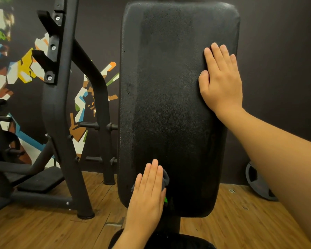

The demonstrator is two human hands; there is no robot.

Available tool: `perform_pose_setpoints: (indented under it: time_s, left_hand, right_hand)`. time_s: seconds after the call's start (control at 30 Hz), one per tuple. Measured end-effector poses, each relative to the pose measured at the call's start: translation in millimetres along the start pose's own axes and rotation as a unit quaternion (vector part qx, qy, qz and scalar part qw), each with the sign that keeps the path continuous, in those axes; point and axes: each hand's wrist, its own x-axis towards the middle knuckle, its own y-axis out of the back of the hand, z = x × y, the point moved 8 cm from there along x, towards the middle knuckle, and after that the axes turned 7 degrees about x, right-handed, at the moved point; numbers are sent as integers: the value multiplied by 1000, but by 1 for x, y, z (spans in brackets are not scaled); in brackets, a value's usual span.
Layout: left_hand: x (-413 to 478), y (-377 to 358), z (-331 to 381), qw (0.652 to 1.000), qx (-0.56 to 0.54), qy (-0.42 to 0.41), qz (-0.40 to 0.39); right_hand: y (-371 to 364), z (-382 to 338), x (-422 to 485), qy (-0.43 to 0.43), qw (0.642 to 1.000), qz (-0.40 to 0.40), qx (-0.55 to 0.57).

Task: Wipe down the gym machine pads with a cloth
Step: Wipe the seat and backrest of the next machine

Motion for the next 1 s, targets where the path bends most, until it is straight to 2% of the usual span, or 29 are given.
perform_pose_setpoints:
  time_s: [0.17, 0.3, 0.7, 1.0]
  left_hand:
    - [-13, 0, -3, 995, 47, -83, -1]
    - [8, 4, -8, 993, 54, -101, 18]
    - [187, 71, -30, 994, -51, 55, 75]
    - [316, 129, -64, 987, -5, 84, 136]
  right_hand:
    - [0, 0, 0, 0, 1000, -3, 1]
    - [0, 1, 0, 1, 1000, 2, 5]
    - [-1, 0, 1, 8, 1000, 3, 2]
    - [0, 1, 0, 9, 1000, 9, 5]
